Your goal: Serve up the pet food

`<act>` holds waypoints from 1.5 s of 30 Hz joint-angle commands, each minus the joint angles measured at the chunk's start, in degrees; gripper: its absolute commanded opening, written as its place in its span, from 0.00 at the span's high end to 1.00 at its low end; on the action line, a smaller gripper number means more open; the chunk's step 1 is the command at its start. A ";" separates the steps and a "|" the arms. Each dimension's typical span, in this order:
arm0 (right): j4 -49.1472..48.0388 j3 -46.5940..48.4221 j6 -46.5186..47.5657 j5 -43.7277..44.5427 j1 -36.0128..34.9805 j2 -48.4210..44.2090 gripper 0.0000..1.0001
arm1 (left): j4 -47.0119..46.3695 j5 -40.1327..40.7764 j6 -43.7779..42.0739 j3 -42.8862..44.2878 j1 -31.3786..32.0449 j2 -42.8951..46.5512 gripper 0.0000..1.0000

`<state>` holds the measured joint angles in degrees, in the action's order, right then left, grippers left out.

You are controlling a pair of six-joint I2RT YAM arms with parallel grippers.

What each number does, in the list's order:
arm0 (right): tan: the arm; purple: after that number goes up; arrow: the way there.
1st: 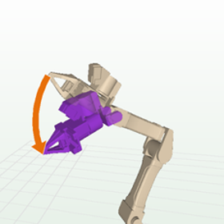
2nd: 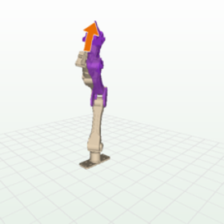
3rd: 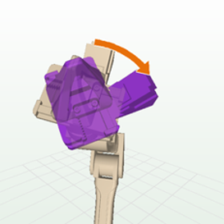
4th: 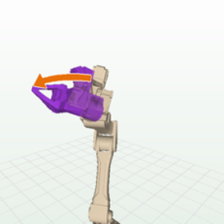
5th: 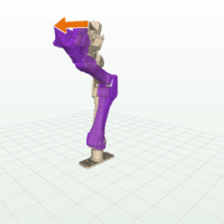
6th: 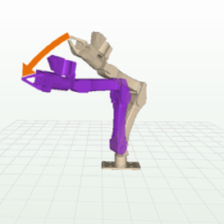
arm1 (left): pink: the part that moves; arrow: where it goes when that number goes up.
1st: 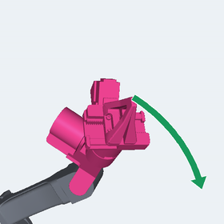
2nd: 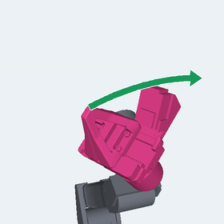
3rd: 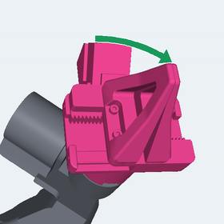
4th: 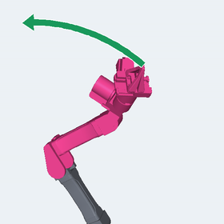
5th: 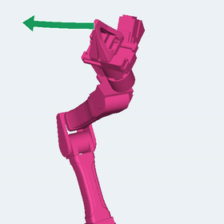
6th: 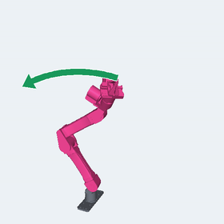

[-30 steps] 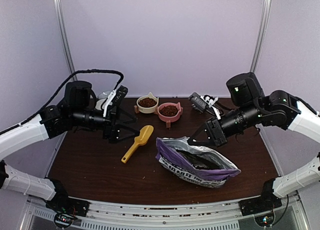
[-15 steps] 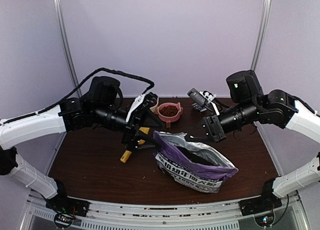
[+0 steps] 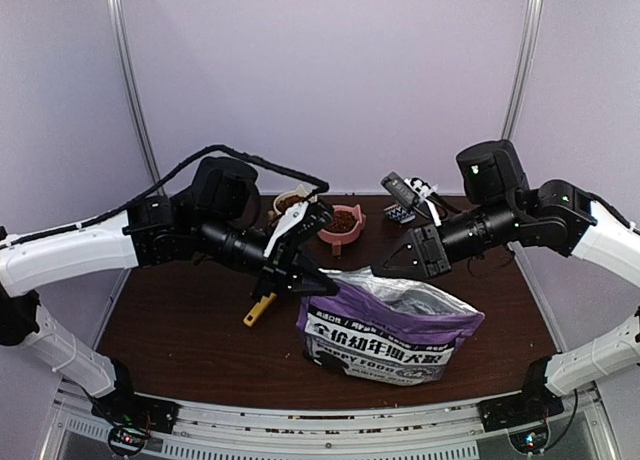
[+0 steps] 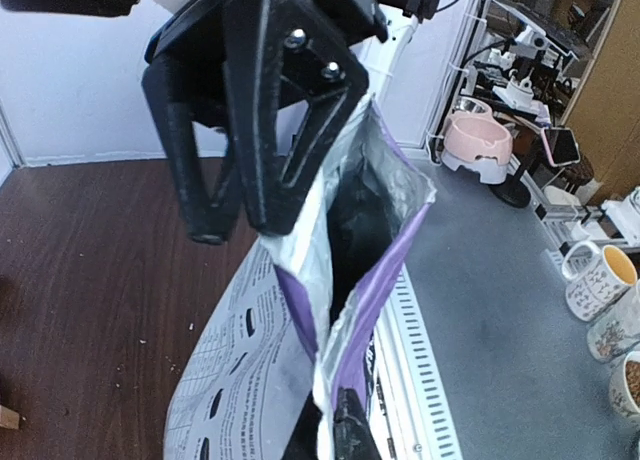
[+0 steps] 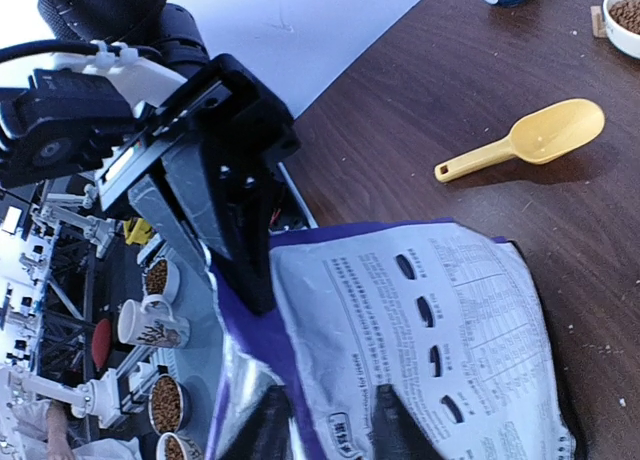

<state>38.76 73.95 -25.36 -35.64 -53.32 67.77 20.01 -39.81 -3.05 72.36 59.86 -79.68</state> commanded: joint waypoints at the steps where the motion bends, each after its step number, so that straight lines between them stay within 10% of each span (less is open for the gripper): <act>1: 0.80 2.48 2.43 3.14 1.11 -0.37 0.42 | -6.36 0.53 8.67 -0.64 0.46 4.97 1.00; 6: 1.58 1.62 5.96 2.65 1.10 0.28 0.01 | -10.07 0.21 16.25 -3.71 -1.19 4.40 1.00; 35: 6.46 10.23 11.66 3.79 -5.31 3.20 0.00 | -9.42 4.22 24.31 -5.02 -6.42 1.55 1.00; 45: 17.74 10.08 16.56 19.15 -6.29 7.27 0.01 | -12.04 1.45 23.82 -5.60 -6.57 1.50 1.00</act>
<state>51.35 83.50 -11.51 -23.40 -58.54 72.73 13.02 -37.36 20.73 66.85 53.93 -77.84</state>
